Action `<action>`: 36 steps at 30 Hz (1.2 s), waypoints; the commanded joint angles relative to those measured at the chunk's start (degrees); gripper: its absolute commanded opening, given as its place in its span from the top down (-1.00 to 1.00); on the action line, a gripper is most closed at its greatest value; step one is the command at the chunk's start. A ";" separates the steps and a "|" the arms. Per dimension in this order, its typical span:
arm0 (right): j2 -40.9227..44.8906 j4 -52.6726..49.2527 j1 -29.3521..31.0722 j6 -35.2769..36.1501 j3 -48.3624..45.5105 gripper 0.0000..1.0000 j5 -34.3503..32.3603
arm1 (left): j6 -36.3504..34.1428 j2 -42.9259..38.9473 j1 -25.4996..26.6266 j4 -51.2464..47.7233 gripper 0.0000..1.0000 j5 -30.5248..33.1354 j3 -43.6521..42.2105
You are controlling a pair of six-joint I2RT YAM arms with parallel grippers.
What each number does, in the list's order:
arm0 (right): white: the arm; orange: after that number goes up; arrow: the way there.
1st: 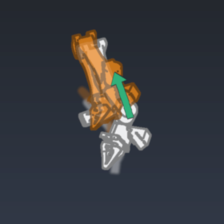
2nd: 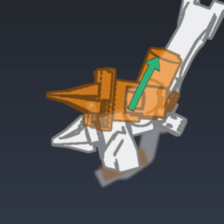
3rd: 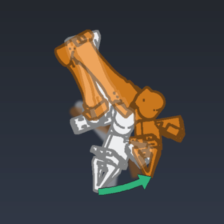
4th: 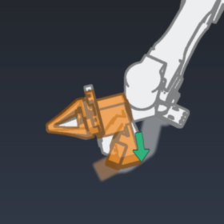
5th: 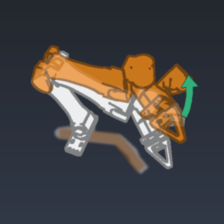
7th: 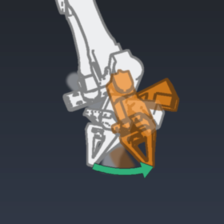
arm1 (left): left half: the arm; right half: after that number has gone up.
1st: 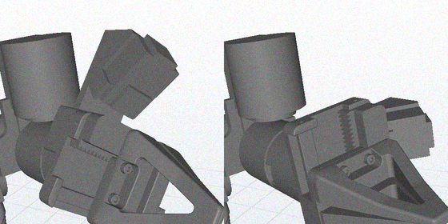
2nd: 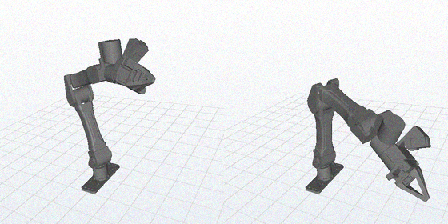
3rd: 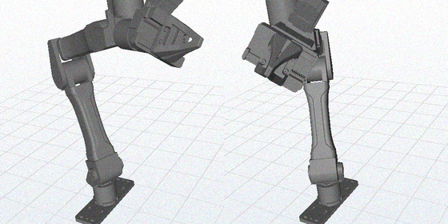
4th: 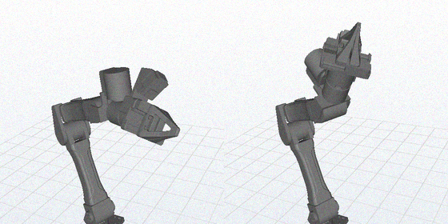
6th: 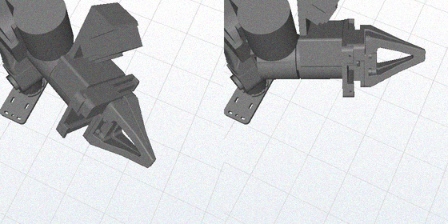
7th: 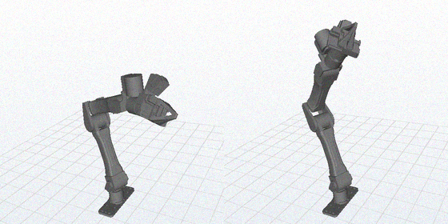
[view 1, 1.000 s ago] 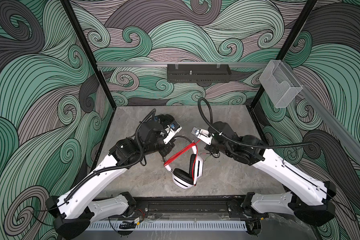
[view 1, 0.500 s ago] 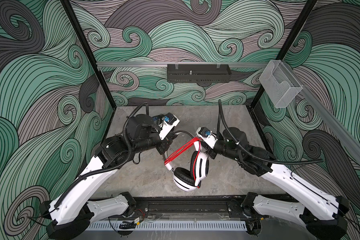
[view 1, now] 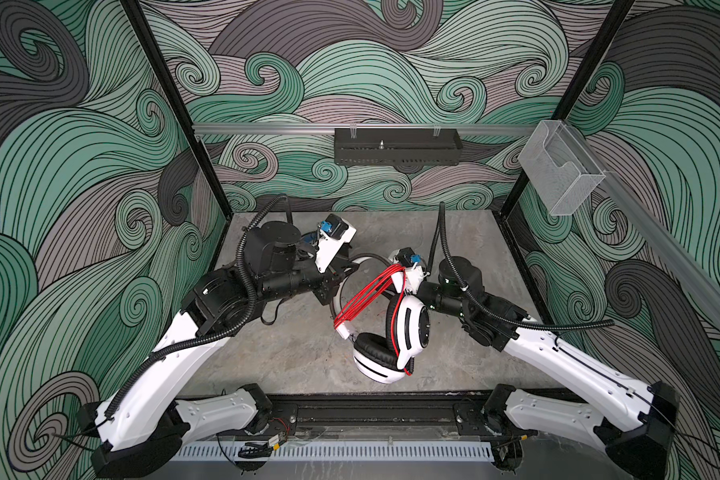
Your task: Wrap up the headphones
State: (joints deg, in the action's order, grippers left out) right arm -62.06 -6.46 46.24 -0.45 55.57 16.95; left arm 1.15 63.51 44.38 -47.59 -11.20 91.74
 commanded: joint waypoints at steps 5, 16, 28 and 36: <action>1.01 5.28 -0.71 -4.27 -6.52 0.51 4.43 | 8.89 0.19 -0.54 6.49 1.00 -1.98 4.93; 1.73 5.97 -0.71 -5.25 -11.93 0.55 5.27 | 13.47 -0.21 -1.38 9.25 1.00 -2.09 5.76; 3.26 6.24 -0.71 -6.41 -15.03 0.41 4.10 | 14.37 -1.41 -1.67 9.56 1.00 -1.51 5.38; 3.33 5.25 -0.71 -6.23 -16.72 0.19 3.39 | 14.40 -1.54 -1.77 9.83 1.00 -1.45 5.79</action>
State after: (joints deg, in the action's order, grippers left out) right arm -59.16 0.36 45.82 -6.48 39.66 21.37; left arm 12.25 64.16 43.11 -44.88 -11.18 94.15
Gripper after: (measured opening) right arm 0.395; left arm 0.060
